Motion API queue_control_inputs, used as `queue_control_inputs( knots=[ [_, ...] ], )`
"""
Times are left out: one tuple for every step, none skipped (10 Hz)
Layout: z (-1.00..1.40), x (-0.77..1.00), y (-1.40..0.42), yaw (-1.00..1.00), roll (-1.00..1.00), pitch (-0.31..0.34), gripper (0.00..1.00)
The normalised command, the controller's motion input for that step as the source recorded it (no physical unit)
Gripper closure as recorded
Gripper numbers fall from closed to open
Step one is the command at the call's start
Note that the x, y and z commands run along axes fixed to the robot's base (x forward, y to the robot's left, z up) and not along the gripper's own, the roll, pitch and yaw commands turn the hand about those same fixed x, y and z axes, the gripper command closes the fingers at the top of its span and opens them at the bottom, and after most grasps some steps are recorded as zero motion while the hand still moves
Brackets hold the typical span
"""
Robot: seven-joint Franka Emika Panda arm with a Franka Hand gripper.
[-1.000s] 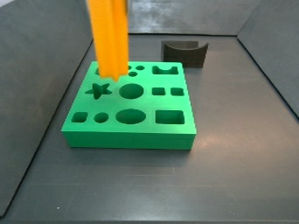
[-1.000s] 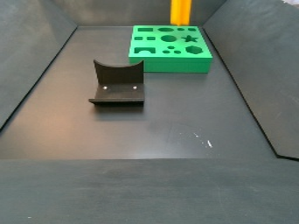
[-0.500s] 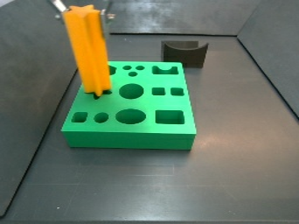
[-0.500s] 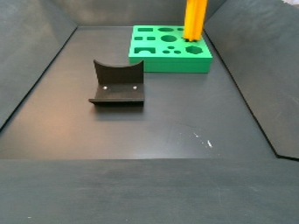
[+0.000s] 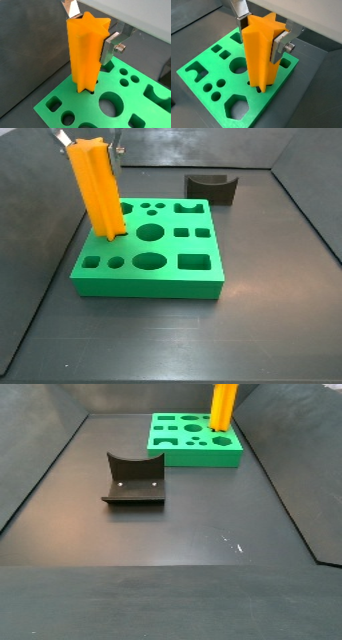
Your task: Insert the star object.
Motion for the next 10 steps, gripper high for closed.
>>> queue_control_inputs(
  knots=[
    [-0.13, 0.21, 0.0, -0.48, -0.08, -0.091, 1.0],
    [-0.13, 0.2, 0.0, -0.69, 0.0, -0.036, 1.0],
    [-0.13, 0.17, 0.0, -0.75, 0.0, 0.0, 1.0],
    [-0.13, 0.03, 0.0, -0.69, 0.0, 0.0, 1.0],
    [-0.09, 0.0, 0.0, -0.64, 0.0, 0.004, 1.0],
    [-0.04, 0.0, 0.0, -0.46, 0.0, 0.0, 1.0],
    [-0.01, 0.0, 0.01, -0.19, 0.0, 0.0, 1.0],
    [-0.11, -0.02, 0.01, -0.11, 0.0, 0.0, 1.0],
    [-0.21, -0.12, 0.01, 0.14, -0.05, -0.067, 1.0],
    [-0.17, -0.07, 0.0, 0.48, -0.05, -0.037, 1.0]
  ],
)
